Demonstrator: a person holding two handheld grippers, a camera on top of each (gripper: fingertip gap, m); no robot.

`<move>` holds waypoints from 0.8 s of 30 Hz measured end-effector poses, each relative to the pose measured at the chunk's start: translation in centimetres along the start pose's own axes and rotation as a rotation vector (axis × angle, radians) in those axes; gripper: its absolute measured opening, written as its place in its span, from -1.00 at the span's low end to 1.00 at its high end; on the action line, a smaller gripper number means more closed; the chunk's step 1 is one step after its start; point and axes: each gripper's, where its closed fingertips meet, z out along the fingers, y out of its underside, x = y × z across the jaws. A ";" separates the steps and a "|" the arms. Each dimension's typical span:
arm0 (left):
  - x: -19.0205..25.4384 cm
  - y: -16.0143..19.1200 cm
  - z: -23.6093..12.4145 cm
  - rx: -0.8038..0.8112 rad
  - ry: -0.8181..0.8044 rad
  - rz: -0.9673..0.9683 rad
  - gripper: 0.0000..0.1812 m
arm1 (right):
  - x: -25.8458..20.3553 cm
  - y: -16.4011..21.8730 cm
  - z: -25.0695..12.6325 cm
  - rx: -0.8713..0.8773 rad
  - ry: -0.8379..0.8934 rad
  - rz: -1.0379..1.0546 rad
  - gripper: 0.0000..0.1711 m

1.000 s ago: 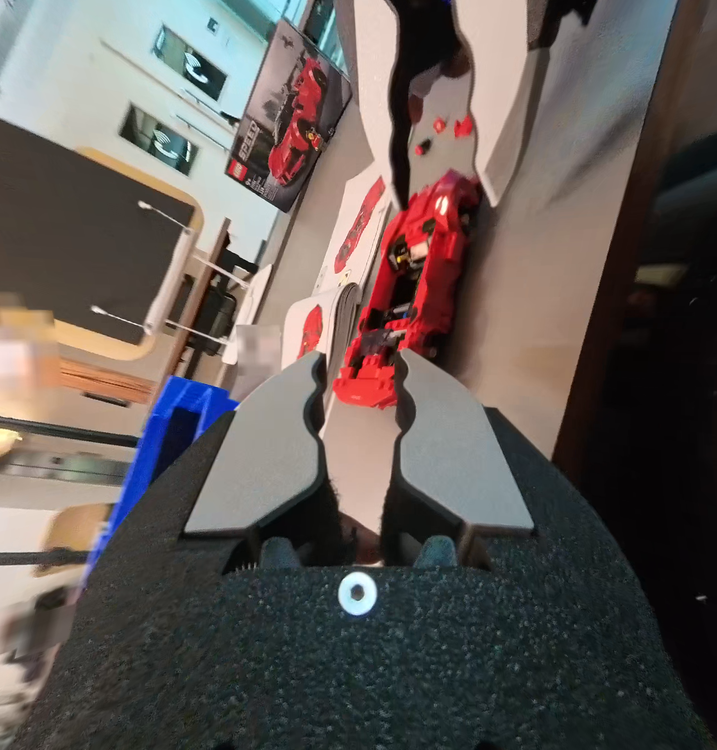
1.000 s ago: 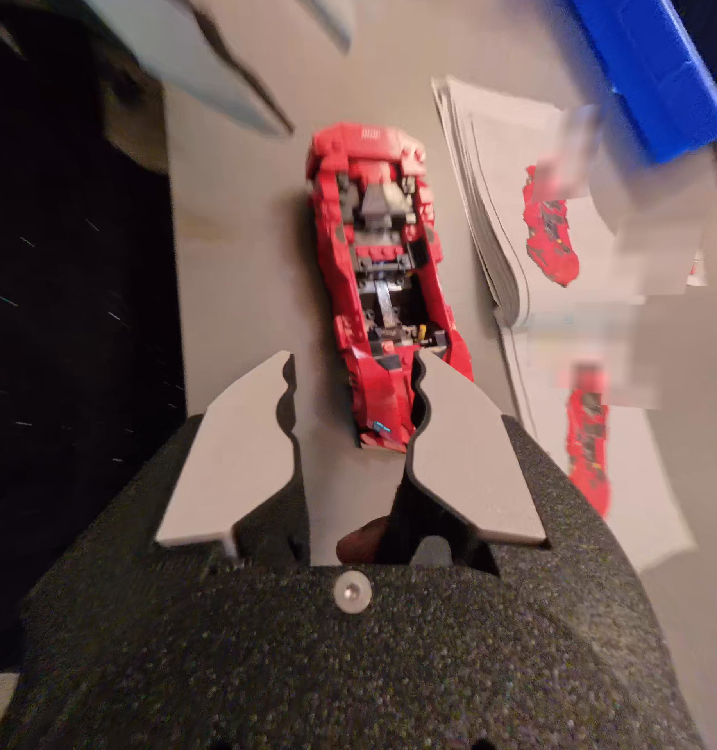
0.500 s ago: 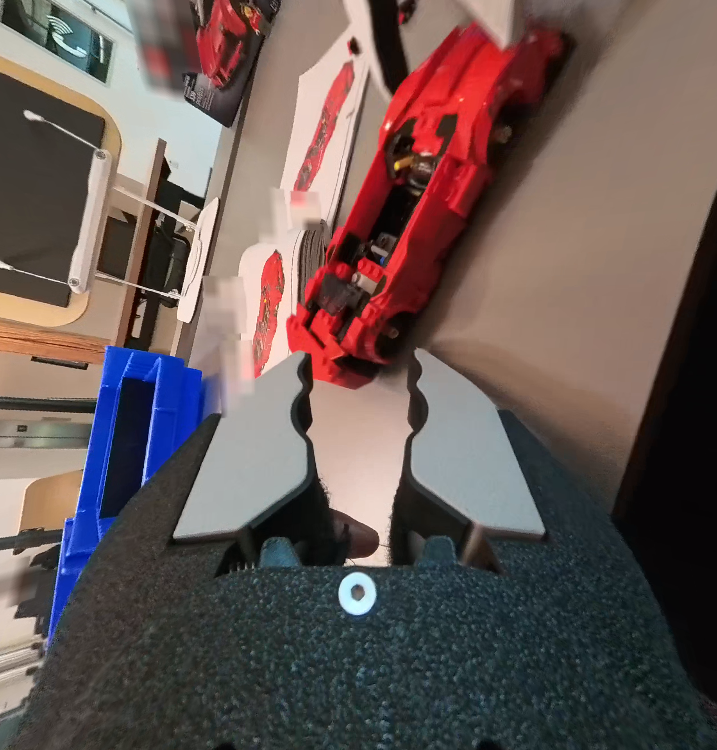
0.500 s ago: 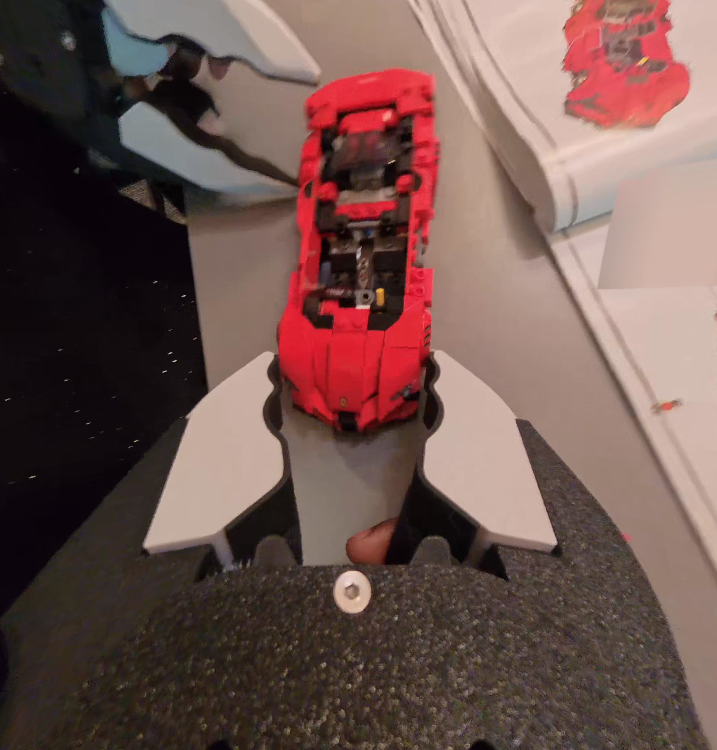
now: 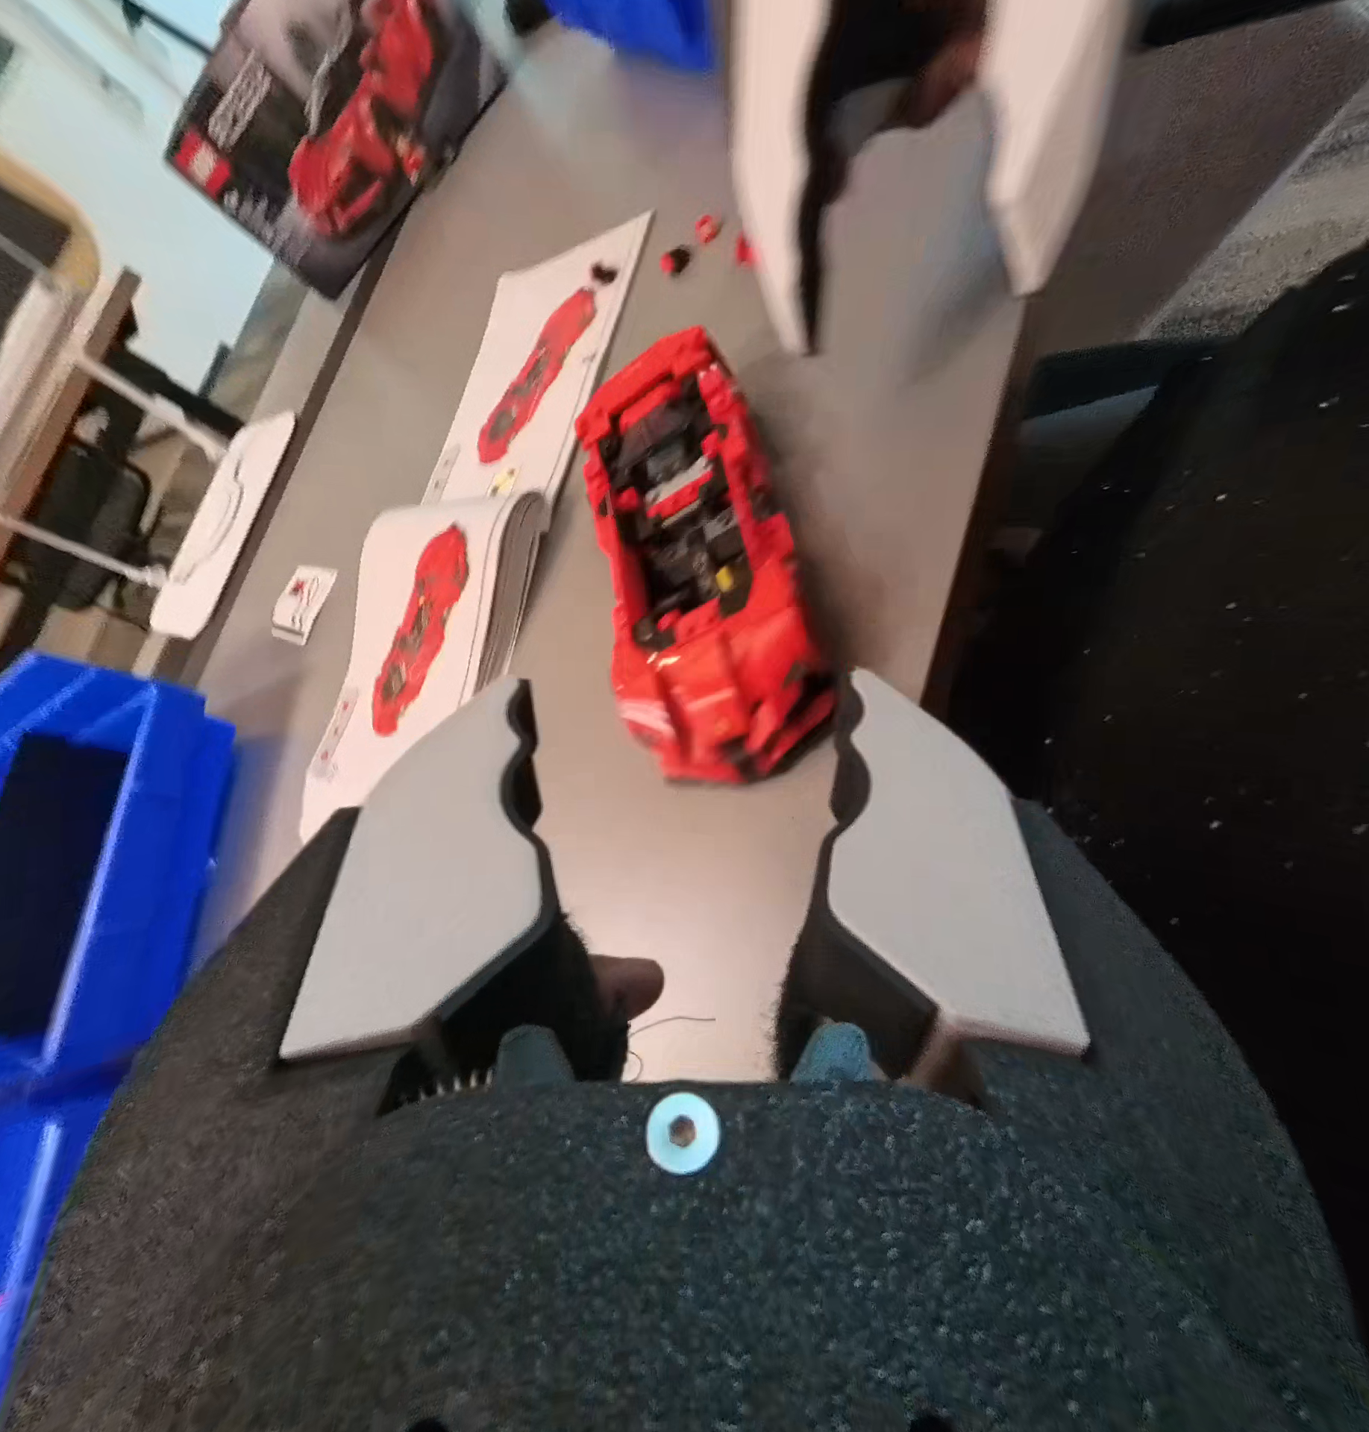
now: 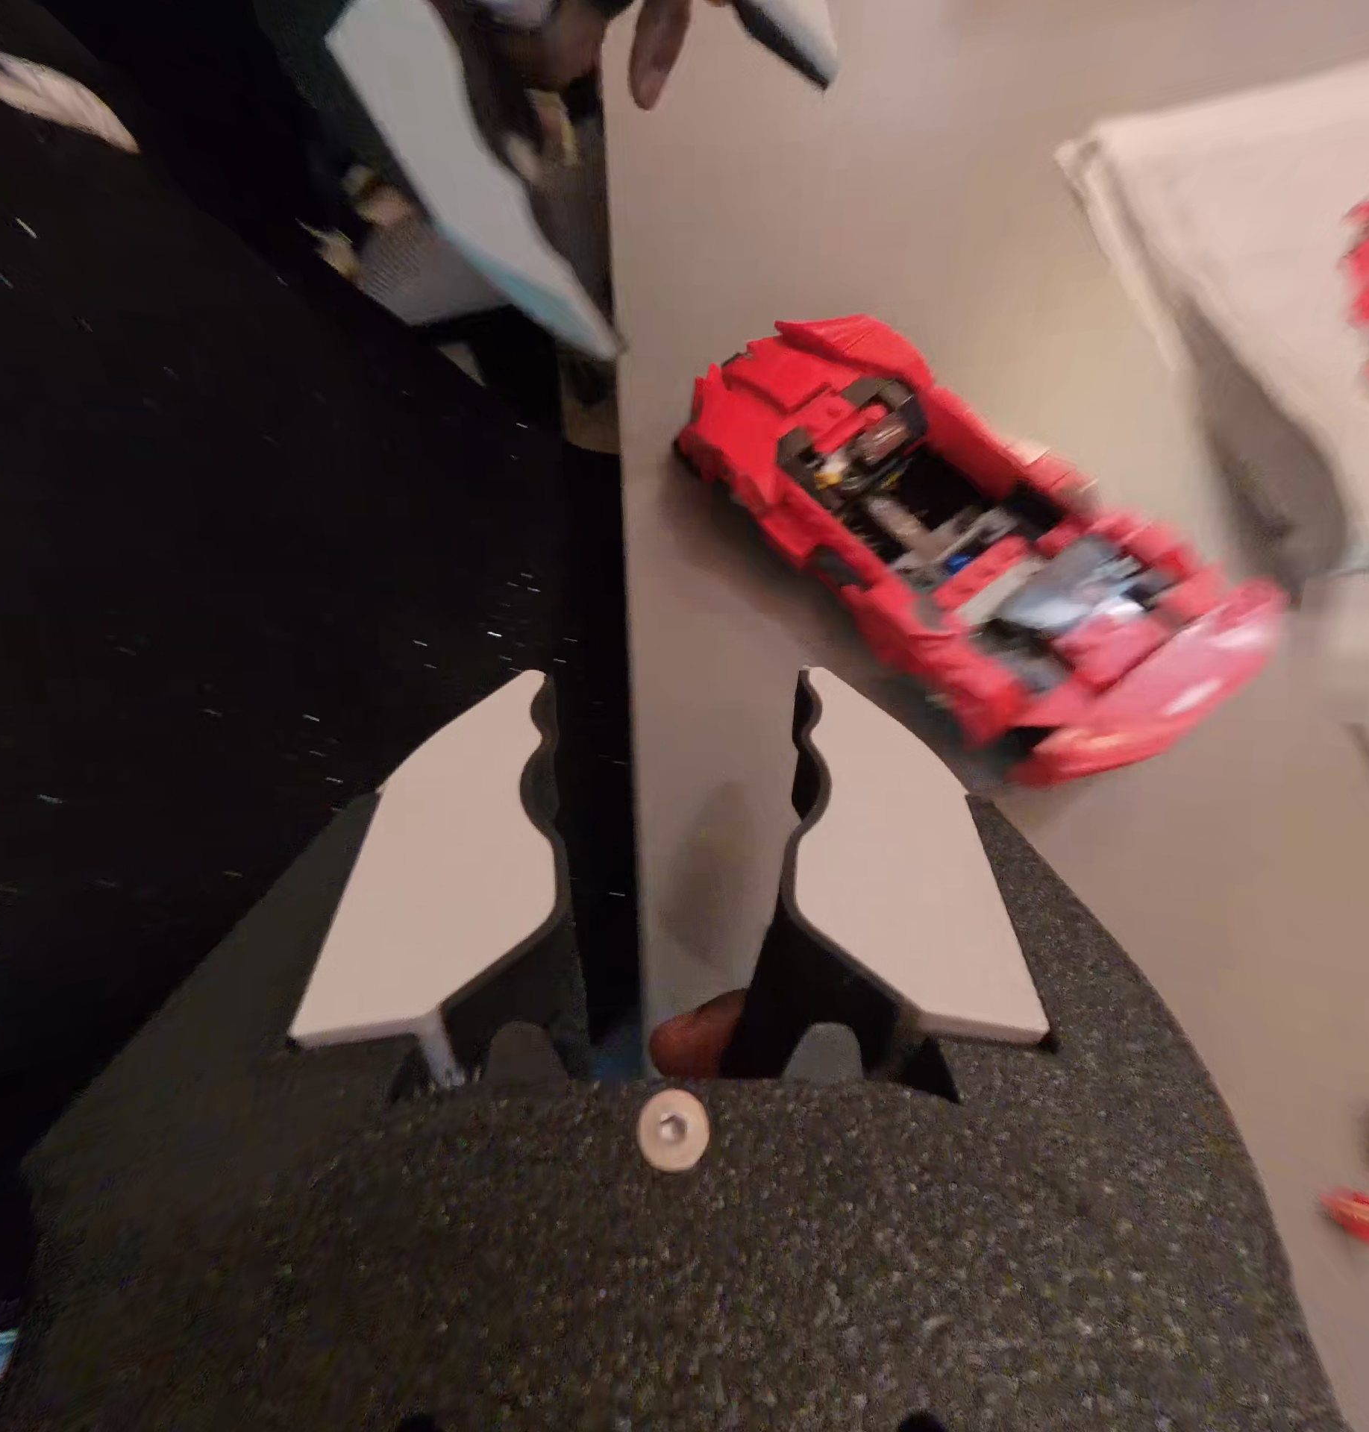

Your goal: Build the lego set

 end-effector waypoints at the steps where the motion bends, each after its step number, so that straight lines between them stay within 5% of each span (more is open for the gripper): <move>1: 0.7 -0.5 0.3 -0.006 -0.001 0.050 -0.15 | 1.0 -0.2 -0.4 -0.011 0.059 -0.083 -0.31; 5: 2.1 1.2 2.4 -0.117 -0.019 0.240 -0.21 | 4.1 -1.3 -1.5 -0.068 0.213 -0.331 -0.25; 8: 1.8 1.2 2.9 -0.070 -0.021 0.176 -0.27 | 5.8 -1.5 -1.4 -0.120 0.189 -0.273 0.11; 11: 1.4 1.4 2.9 -0.069 -0.043 0.196 -0.26 | 6.6 -0.9 0.0 -0.195 0.133 -0.243 0.21; 24: 0.2 1.3 2.2 0.036 -0.139 0.236 -0.05 | 7.5 0.5 4.3 -0.514 -0.074 -0.323 -0.10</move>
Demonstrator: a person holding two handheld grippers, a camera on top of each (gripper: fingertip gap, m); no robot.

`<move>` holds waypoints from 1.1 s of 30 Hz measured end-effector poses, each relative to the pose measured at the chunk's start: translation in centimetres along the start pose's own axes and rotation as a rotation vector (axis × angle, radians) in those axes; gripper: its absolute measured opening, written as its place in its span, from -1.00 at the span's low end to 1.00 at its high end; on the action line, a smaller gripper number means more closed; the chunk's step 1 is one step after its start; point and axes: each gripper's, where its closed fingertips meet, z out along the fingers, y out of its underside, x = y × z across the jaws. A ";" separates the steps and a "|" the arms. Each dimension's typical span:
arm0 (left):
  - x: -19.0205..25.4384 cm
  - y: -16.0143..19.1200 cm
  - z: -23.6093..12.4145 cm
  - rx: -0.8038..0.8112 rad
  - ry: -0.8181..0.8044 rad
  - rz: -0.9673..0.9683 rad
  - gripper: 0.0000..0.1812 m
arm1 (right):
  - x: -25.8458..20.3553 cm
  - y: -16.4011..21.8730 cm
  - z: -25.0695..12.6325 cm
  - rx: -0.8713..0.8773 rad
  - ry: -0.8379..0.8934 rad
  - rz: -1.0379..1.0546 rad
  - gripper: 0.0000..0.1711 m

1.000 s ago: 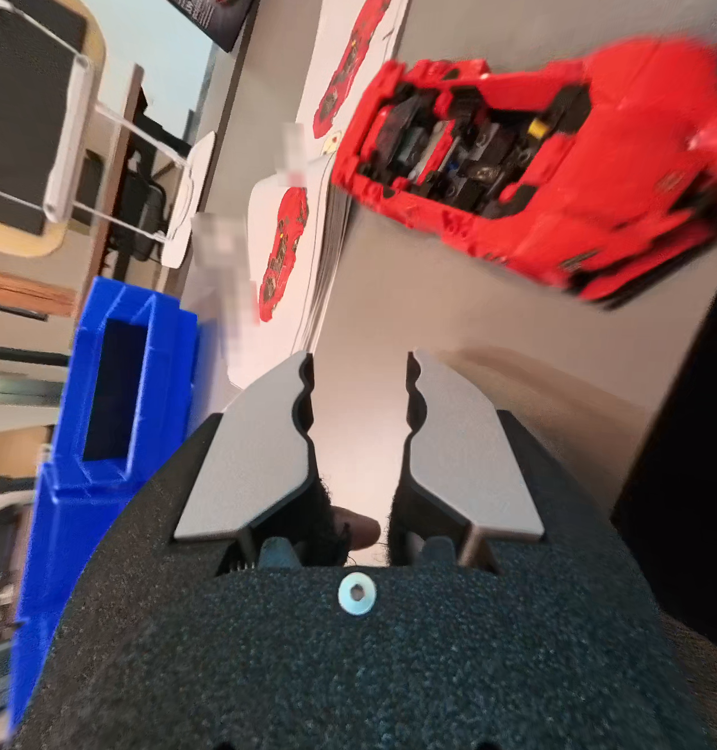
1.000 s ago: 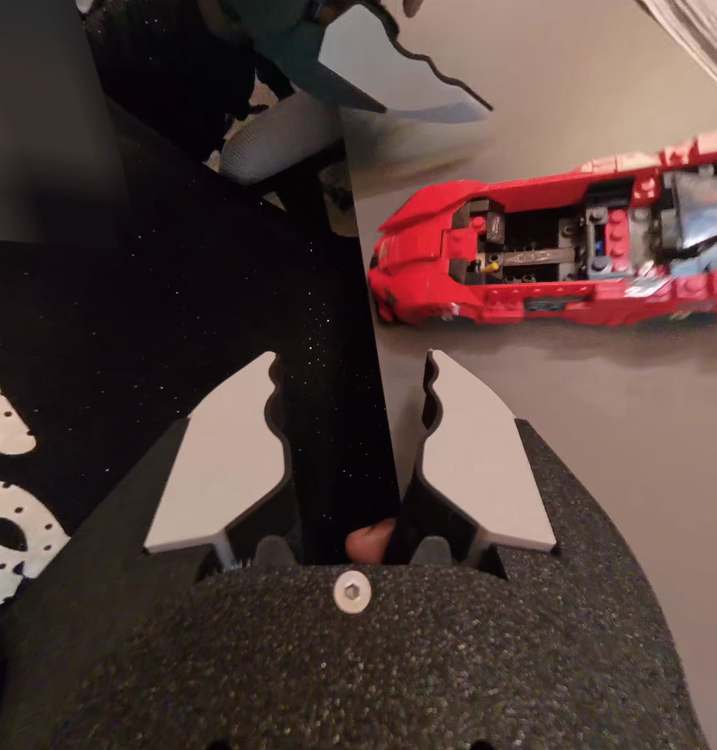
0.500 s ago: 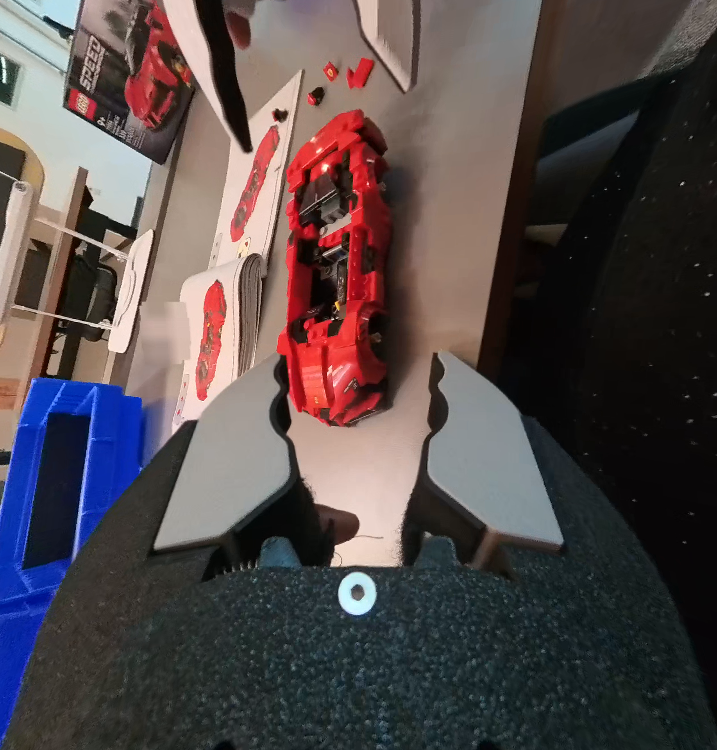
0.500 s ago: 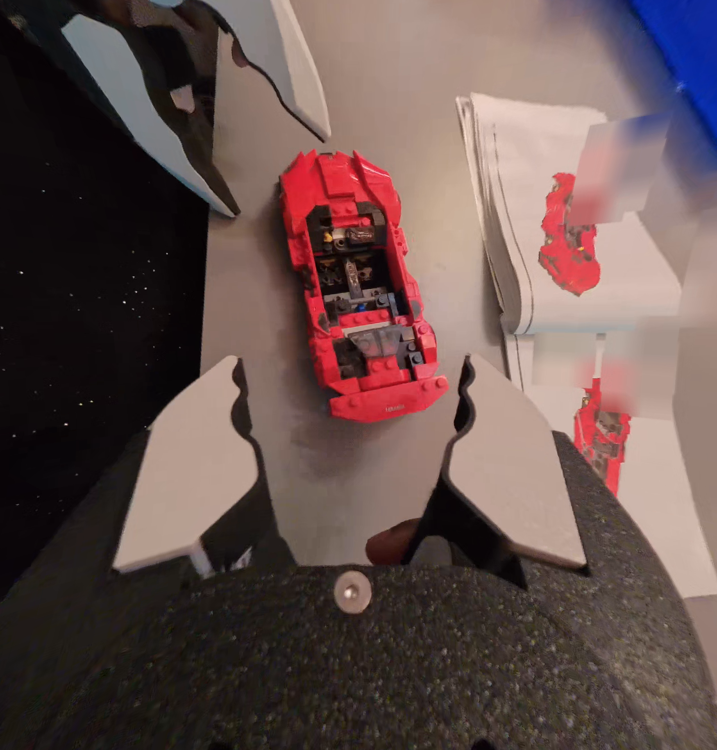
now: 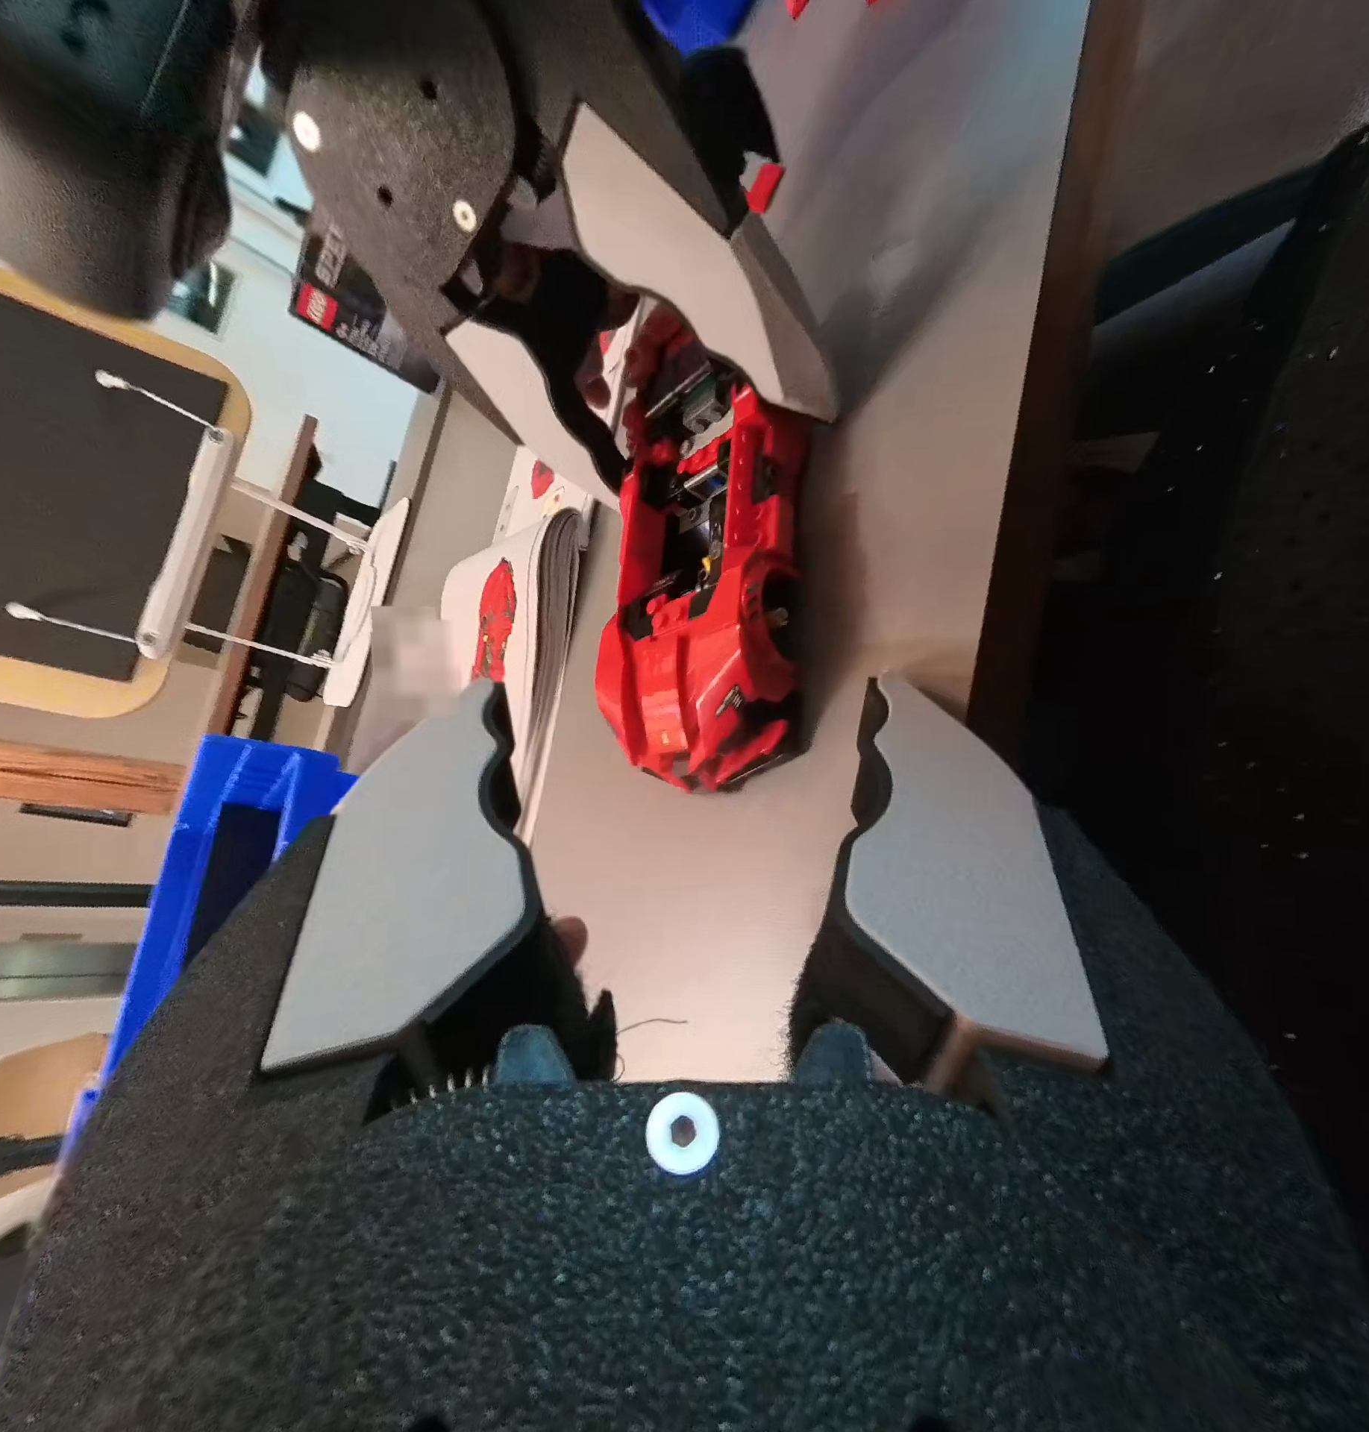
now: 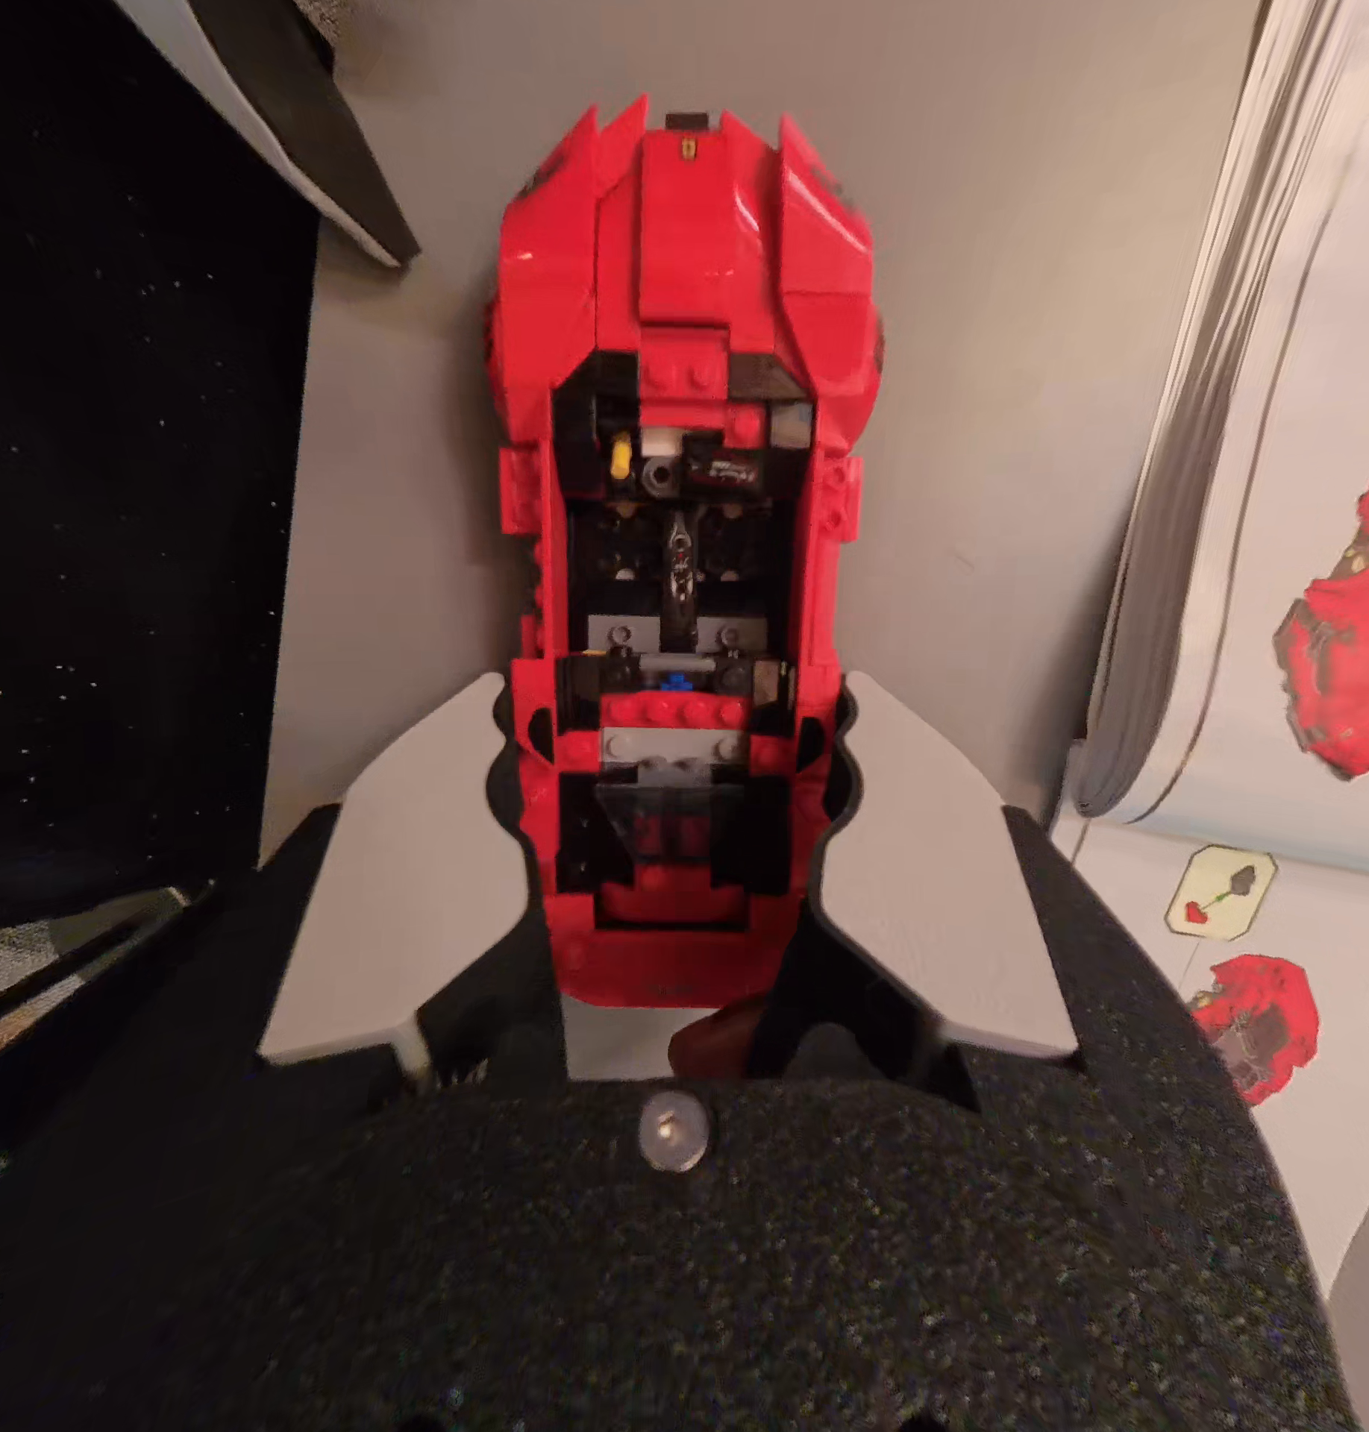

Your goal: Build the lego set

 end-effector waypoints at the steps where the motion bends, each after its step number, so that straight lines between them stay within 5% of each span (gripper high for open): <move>1: 0.0 0.1 0.0 -0.002 -0.007 0.032 -0.07 | 0.0 0.1 -0.1 -0.017 -0.018 -0.011 -0.10; 13: -0.8 -2.0 2.3 0.077 -0.111 0.188 -0.20 | -1.7 -0.7 -2.6 -0.073 -0.679 0.259 -0.10; 22: -0.5 -2.6 3.3 0.110 0.020 0.112 -0.61 | -2.6 -0.9 -3.4 -0.085 -0.880 0.295 -0.10; 28: -0.3 -2.4 3.4 0.104 0.139 0.001 -0.67 | -1.3 -2.0 -4.5 0.045 -0.824 0.305 -0.05; 33: -0.6 -2.1 3.5 0.110 0.195 -0.091 -0.68 | 1.5 -3.0 -7.2 0.283 -0.406 0.217 -0.11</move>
